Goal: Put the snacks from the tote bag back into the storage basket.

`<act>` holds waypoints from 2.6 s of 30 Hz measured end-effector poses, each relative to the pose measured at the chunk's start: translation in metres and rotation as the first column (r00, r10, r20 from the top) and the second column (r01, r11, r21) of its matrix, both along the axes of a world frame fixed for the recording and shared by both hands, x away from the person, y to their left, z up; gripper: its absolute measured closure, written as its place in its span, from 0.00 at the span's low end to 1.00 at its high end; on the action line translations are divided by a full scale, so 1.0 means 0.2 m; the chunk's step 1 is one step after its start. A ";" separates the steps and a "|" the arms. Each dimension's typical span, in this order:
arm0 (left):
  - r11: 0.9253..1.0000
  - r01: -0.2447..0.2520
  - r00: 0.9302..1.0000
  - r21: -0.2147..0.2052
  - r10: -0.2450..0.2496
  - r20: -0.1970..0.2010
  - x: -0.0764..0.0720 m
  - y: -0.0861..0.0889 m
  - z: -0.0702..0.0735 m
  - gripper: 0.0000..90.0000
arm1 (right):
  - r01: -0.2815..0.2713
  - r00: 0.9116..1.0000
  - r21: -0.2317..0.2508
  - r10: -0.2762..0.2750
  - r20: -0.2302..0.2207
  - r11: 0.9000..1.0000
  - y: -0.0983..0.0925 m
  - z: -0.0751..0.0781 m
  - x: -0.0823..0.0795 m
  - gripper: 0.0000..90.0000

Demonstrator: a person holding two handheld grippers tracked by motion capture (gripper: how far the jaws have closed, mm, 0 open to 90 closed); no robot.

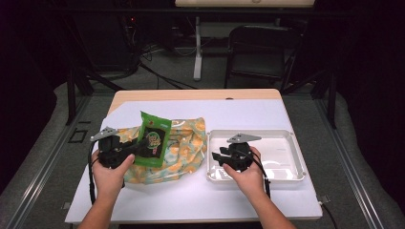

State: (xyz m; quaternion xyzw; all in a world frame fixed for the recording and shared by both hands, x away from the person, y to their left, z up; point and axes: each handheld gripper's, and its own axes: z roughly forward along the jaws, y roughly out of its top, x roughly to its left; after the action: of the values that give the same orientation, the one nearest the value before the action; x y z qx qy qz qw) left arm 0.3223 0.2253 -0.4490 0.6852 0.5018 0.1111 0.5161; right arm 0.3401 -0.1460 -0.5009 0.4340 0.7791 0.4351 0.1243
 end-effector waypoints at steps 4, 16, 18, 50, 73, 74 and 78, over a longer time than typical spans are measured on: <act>1.000 0.016 1.000 -0.003 -0.016 0.010 0.00 -0.03 0.01 0.79 | 0.000 1.000 0.003 0.000 0.002 1.000 -0.01 0.00 -0.01 0.66; 0.995 0.094 0.995 0.012 -0.094 0.015 0.02 -0.18 0.00 0.79 | 0.025 0.999 0.013 -0.025 0.037 1.000 -0.06 0.02 -0.06 0.66; 0.994 0.112 0.994 0.015 -0.113 0.012 0.03 -0.21 0.00 0.79 | 0.028 0.999 0.008 -0.028 0.040 1.000 -0.08 0.03 -0.07 0.66; 0.948 0.317 0.947 0.020 -0.318 0.042 0.17 -0.75 -0.02 0.79 | 0.084 0.995 0.159 -0.092 0.045 0.984 -0.26 0.13 -0.08 0.60; 0.924 0.379 0.921 0.047 -0.381 0.075 0.17 -0.84 -0.08 0.79 | 0.071 0.997 0.174 -0.073 0.006 0.982 -0.24 0.07 -0.07 0.51; 0.924 0.379 0.921 0.041 -0.382 0.075 0.17 -0.84 -0.08 0.79 | 0.071 0.997 0.175 -0.073 0.003 0.982 -0.24 0.06 -0.07 0.51; 0.923 0.384 0.919 0.034 -0.385 0.086 0.16 -0.84 -0.08 0.79 | 0.058 0.998 0.181 -0.056 -0.012 0.982 -0.23 0.04 -0.07 0.51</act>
State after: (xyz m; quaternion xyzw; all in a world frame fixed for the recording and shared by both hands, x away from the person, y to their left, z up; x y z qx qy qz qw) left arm 0.3546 0.0577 -0.4643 0.7689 0.3325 0.0430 0.5445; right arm 0.3269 -0.1918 -0.4924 0.4672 0.7239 0.4989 0.0940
